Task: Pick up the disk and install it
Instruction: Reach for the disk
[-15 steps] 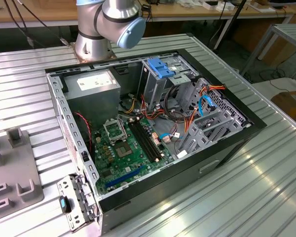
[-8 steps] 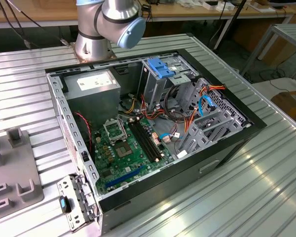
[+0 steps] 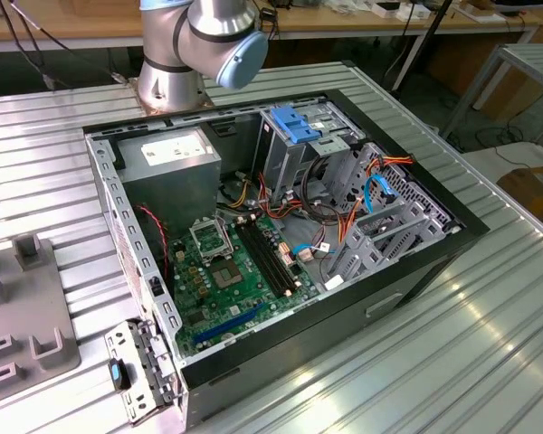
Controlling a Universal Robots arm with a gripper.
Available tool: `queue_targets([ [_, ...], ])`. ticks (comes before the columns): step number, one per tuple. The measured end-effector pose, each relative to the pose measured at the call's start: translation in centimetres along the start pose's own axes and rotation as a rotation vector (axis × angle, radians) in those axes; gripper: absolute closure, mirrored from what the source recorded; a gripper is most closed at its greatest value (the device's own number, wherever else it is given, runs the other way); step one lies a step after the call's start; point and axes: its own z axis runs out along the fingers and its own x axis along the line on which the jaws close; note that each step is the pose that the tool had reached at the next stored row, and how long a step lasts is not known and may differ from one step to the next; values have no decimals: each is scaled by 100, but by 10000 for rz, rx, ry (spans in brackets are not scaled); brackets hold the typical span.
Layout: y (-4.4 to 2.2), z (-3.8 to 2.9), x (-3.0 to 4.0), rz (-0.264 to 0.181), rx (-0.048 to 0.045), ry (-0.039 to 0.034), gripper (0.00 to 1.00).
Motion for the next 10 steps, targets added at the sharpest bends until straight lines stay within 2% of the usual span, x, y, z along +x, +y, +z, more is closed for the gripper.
queue_targets([
  [4, 1, 65, -3, 1, 6, 52, 89],
  [6, 42, 85, 1, 2, 6, 61, 89],
  [10, 62, 91, 15, 2, 6, 62, 89],
])
